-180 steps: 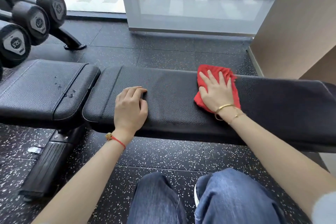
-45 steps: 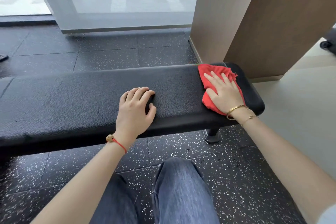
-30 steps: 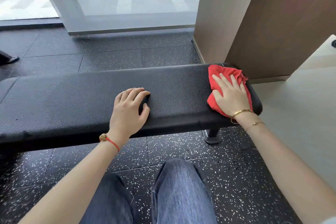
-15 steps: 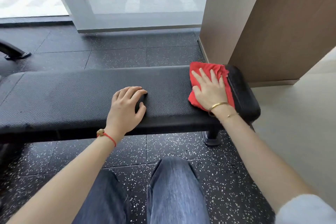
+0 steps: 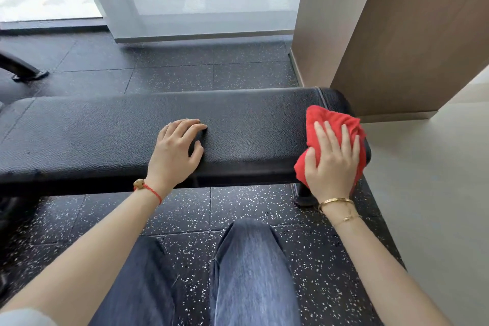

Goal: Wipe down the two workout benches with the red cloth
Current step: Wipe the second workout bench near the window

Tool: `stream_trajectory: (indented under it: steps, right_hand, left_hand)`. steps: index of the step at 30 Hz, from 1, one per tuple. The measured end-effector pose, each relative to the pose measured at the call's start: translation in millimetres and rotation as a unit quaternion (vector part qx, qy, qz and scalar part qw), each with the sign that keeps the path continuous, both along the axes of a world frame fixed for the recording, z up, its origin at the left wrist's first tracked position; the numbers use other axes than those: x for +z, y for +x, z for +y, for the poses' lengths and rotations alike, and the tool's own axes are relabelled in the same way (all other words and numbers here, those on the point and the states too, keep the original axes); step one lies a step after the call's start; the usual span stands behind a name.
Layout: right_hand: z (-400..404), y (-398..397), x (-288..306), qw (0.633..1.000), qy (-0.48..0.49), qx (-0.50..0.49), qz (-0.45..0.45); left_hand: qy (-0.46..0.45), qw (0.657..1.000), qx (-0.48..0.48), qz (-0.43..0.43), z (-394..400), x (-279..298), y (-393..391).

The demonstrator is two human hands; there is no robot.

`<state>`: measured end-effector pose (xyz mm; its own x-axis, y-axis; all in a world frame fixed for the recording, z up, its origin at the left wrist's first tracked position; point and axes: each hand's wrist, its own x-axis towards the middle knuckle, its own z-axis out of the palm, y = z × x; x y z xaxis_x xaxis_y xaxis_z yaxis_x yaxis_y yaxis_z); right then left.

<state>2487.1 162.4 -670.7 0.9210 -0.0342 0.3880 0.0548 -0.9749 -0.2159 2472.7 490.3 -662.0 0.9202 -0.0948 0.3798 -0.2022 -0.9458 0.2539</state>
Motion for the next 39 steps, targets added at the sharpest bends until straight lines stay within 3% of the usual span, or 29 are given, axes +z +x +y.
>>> stream_trajectory:
  steps: [3,7,10,14,20,27,31,39]
  right_hand:
    - [41.7,-7.4,1.4,1.000,0.006,0.017,-0.005]
    - [113.2,-33.0,-3.1,0.987,-0.025,0.156,0.022]
    - [108.1,-27.4,-2.0,0.979,-0.030,0.198,0.035]
    - [61.8,-2.9,7.4,0.987,-0.019,0.155,0.049]
    - [72.1,67.3,26.1,0.979,-0.034,0.040,0.195]
    - [176.6,56.6,31.5,0.967,-0.054,0.167,0.185]
    - [217.8,42.1,26.8,0.950,-0.072,0.248,0.179]
    - [336.1,85.7,31.3,0.957,-0.057,0.208,0.192]
  left_hand:
    - [0.003,1.000,0.001,0.002,-2.1,0.7,-0.9]
    - [-0.004,1.000,0.004,0.007,-1.4,1.5,0.1]
    - [-0.003,1.000,-0.003,0.010,2.8,1.3,1.3]
    - [-0.006,1.000,-0.009,0.012,7.7,-0.9,1.9]
    - [-0.025,0.999,-0.015,0.023,8.2,0.4,1.4]
    - [-0.093,0.995,0.009,-0.015,14.7,9.9,-4.7]
    - [-0.067,0.995,0.047,-0.051,67.0,14.4,-20.8]
    - [-0.027,0.995,0.098,-0.024,204.1,11.9,-27.8]
